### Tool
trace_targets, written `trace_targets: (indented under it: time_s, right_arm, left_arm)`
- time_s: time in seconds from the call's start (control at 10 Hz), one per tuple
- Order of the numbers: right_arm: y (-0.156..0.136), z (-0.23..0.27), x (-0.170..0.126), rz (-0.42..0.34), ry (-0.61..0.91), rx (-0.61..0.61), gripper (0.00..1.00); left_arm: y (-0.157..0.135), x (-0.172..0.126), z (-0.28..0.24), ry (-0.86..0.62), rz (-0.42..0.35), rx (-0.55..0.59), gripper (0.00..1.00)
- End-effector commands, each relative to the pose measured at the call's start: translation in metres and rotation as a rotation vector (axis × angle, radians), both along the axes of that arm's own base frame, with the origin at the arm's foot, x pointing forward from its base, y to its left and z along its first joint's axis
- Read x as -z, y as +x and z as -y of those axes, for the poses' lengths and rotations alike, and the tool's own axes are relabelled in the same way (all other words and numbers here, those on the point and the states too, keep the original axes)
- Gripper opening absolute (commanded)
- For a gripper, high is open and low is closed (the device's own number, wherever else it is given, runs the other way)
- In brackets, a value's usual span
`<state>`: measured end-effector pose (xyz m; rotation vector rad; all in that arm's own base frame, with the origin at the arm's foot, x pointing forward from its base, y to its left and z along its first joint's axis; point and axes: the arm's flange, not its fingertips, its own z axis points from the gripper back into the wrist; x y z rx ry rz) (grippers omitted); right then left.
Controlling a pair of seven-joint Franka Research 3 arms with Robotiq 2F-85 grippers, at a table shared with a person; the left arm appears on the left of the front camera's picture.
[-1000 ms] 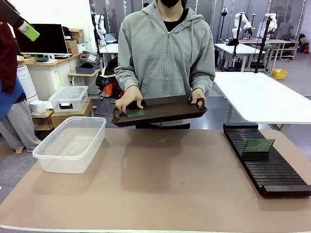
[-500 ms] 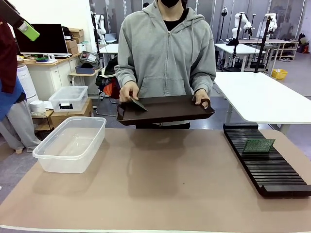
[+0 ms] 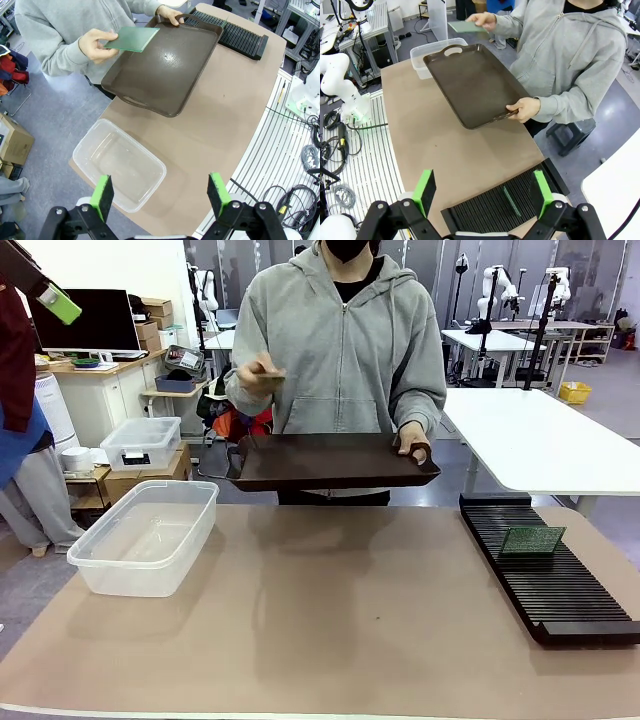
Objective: Sort PCBs into racks and boxes based on the side picked up.
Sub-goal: Pick up the Blank PCB handed by the Human.
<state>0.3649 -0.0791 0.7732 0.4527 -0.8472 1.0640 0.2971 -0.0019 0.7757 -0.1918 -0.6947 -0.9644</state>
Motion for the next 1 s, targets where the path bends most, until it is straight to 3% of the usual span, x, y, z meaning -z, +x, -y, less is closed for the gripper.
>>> trace_targets:
  time_s: [0.0, 0.9]
  right_arm:
    - [-0.0006, -0.0012, 0.0006, 0.001, 0.007, -0.006, 1.0]
    - [-0.0006, -0.0012, 0.0006, 0.001, 0.007, -0.006, 1.0]
  left_arm:
    - [0.0, 0.0018, -0.0007, -0.008, 0.0, 0.01, 1.0]
    - [0.0, 0.0018, -0.0007, -0.008, 0.0, 0.01, 1.0]
